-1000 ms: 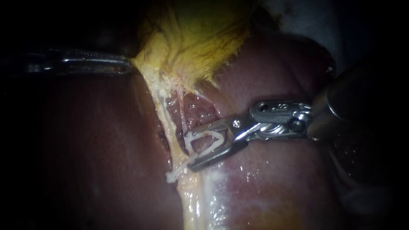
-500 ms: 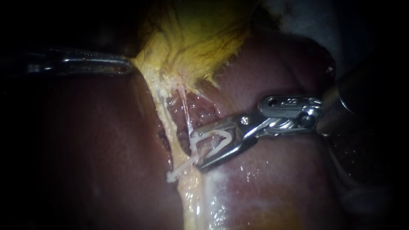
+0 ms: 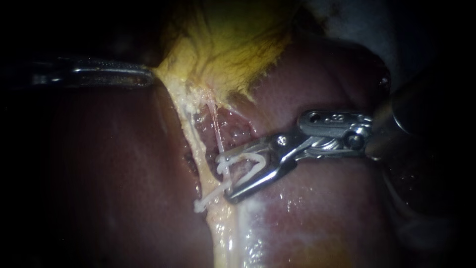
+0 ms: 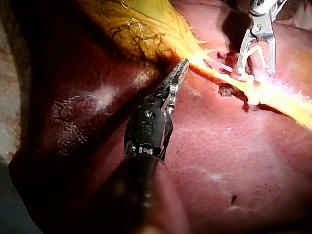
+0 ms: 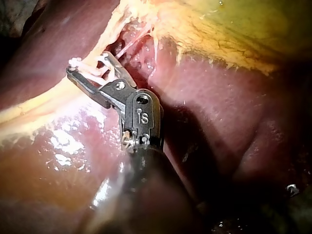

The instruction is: Clipping second clip left tube

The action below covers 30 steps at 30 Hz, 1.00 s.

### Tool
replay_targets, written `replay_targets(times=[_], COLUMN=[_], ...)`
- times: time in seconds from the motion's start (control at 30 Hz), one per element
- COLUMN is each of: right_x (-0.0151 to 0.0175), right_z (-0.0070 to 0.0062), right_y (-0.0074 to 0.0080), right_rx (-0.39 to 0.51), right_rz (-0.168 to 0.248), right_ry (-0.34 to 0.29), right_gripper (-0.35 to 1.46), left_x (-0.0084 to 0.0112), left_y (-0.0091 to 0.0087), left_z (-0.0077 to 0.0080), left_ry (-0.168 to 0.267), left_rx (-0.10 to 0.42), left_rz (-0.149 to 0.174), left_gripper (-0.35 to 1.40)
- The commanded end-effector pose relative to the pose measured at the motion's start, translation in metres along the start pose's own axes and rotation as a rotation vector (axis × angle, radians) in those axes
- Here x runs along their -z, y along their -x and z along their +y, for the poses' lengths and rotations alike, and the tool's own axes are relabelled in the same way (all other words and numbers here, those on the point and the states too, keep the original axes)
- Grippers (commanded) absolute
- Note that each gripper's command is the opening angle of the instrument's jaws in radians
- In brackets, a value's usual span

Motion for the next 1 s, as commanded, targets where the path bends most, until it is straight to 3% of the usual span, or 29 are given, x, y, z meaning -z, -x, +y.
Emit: replay_targets(times=[0.03, 0.5, 1.0], right_x=[-0.0002, -0.0011, -0.0024], right_z=[0.0002, 0.0033, 0.0050], right_y=[0.0002, 0.0031, 0.0035], right_rx=[-0.004, -0.025, -0.057], right_rz=[-0.005, -0.012, 0.009], right_ry=[-0.005, 0.000, -0.002], right_gripper=[0.51, 0.51, 0.51], left_x=[0.0000, 0.0000, -0.0001], left_y=[0.0000, 0.0000, 0.0000], left_z=[0.0000, 0.0000, 0.0000], left_ry=[0.000, 0.000, 0.000], left_rx=[0.000, 0.000, 0.000], left_rz=[0.000, 0.000, 0.000], left_gripper=[-0.35, -0.35, -0.35])
